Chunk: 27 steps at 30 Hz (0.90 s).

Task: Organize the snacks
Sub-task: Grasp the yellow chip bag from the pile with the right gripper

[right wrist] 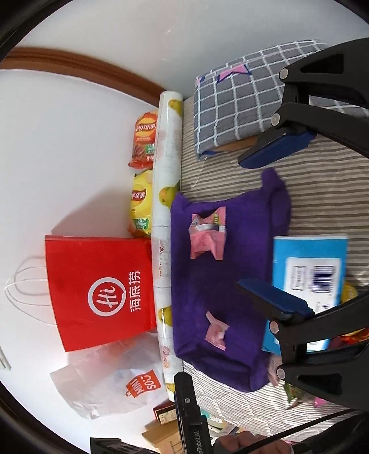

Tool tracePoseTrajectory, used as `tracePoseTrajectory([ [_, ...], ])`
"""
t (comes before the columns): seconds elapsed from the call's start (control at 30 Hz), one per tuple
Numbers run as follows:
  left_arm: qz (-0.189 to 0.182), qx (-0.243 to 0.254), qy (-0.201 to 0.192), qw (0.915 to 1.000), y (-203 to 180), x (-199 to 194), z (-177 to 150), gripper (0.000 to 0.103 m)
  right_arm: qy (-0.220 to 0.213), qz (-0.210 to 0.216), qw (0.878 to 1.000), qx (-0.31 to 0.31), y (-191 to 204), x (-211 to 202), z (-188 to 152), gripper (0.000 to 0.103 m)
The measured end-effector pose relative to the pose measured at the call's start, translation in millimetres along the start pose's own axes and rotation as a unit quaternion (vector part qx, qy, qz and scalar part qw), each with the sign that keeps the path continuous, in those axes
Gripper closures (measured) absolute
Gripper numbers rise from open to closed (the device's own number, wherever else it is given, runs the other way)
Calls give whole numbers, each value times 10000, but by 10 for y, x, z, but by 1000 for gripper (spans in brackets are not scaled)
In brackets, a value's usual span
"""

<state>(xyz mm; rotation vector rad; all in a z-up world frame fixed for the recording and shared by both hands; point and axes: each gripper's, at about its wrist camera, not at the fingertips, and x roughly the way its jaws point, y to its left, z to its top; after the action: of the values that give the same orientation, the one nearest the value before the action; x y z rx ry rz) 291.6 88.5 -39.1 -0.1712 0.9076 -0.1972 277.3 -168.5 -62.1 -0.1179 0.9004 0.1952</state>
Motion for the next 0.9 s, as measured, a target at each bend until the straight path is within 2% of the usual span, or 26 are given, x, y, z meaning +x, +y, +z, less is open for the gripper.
tracePoseTrajectory([
  [0.2,101,14,-24,9999,-11,-283,-257,26,-213,-97,9997,95,49,-315,-198,12],
  [0.3,215,56,-24,9997,-23,-418,-387,27,-327,-221,9992,-112,151,-462,-304,11],
  [0.4,249,8,-75,9997,-3,-553,-507,27,-362,-57,9991,-207,215,-581,-394,11],
  [0.63,275,-187,-169,9993,113,-784,-814,27,-230,330,9992,51,262,-722,-628,11],
  [0.8,335,-331,-81,9989,220,-837,-1024,27,-68,727,9972,133,344,-696,-835,12],
  [0.9,341,-412,-46,9986,277,-855,-1133,27,99,860,9961,192,397,-610,-933,17],
])
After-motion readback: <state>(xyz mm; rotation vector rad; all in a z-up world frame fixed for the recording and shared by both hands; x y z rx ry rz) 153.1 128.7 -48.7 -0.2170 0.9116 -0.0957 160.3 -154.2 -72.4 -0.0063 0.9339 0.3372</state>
